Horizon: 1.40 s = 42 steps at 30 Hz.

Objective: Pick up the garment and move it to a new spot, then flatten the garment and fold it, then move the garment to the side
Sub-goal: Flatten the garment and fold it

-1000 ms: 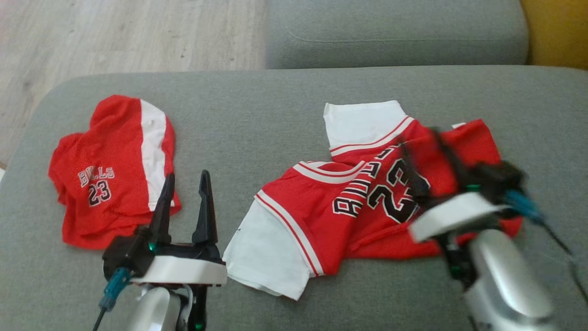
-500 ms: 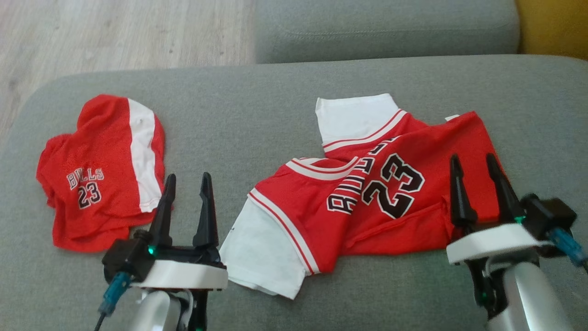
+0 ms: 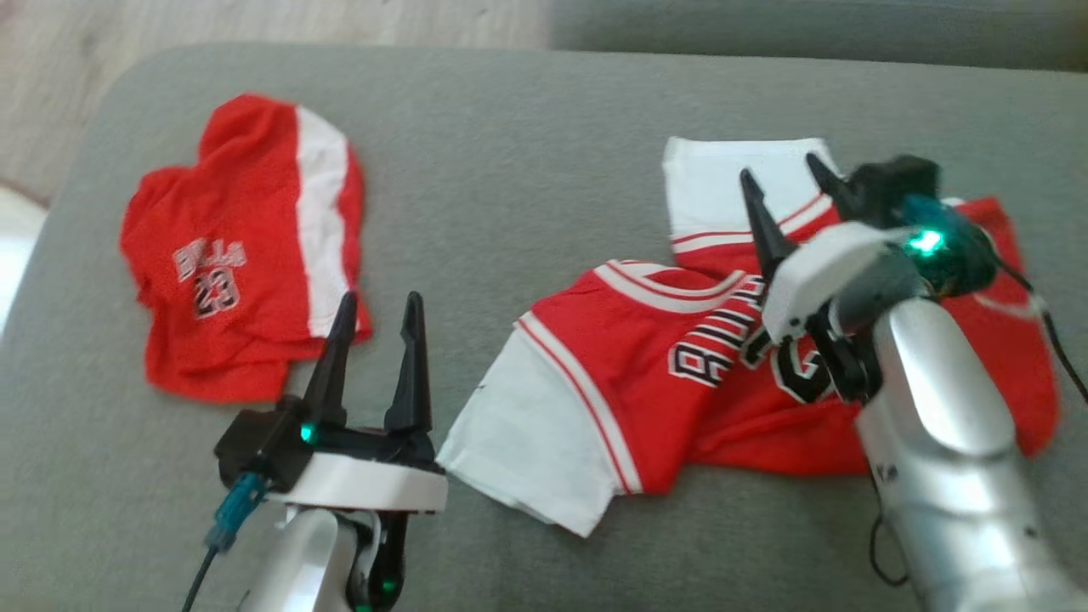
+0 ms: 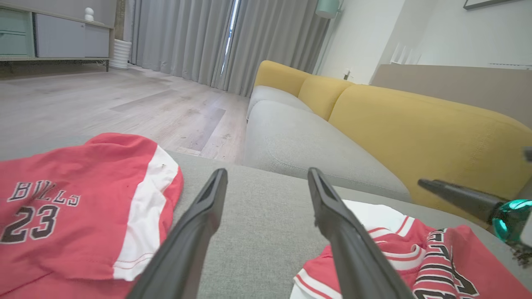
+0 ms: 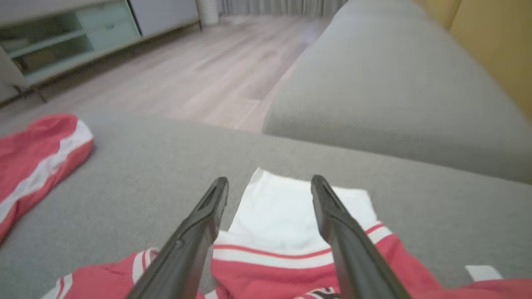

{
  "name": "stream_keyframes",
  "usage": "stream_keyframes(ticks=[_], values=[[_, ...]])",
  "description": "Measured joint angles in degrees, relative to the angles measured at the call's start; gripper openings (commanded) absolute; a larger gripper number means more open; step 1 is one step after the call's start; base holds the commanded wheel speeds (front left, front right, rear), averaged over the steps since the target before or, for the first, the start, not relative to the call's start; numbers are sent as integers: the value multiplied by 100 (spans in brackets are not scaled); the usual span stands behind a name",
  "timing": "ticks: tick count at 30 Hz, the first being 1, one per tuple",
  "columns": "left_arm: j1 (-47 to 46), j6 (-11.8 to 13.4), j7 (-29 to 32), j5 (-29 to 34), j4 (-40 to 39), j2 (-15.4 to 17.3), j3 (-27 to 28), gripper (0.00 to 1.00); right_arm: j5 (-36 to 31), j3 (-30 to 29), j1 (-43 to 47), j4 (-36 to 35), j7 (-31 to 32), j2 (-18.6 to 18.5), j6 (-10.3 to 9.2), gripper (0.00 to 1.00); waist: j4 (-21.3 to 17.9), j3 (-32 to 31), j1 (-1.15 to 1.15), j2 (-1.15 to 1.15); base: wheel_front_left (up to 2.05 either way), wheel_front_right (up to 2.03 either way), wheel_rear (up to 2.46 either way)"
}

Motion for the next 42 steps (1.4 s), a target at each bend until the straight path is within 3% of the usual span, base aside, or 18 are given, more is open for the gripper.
stream_keyframes(ticks=[6, 12, 21, 22, 23, 27, 33, 42], values=[[-198, 19, 0, -223, 23, -4, -282, 100, -570, -232, -855, 1545, 832, -35, 0, 100, 484, 203, 0, 0, 0, 0, 0], [-260, 112, 0, -348, 29, -8, -358, 100, -1254, -463, -1385, 2638, 1236, -52, 0, 100, 874, 420, 0, 0, 0, 0, 0], [-380, 115, 0, -401, 11, -10, -485, 100, -1592, -1067, -2101, 3332, 1616, -114, 4, 100, 1148, 731, -2, 0, 0, 0, 0], [-414, 116, 0, -424, -4, -11, -493, 100, -1633, -1137, -2147, 3356, 1660, -132, 4, 39, 1176, 756, -2, 0, 0, 0, 0], [-435, 119, 0, -458, -22, -11, -497, 100, -1683, -1185, -2191, 3376, 1667, -145, 4, 0, 1203, 776, -1, 0, 0, 0, 0], [-456, 158, 0, -508, -44, -12, -517, 100, -1826, -1298, -2248, 3383, 1543, -192, 4, 0, 1273, 831, -1, 0, 0, 0, 0], [-513, 168, 0, -634, -57, -16, -677, 100, -1997, -1610, -2405, 3335, 396, -333, 4, 0, 1462, 926, 0, 0, 0, 0, 0], [-513, 212, 0, -708, -86, -23, -690, 100, -2490, -1818, -3702, 3158, -1058, -559, 4, 0, 1729, 972, -1, 0, 0, 0, 0]])
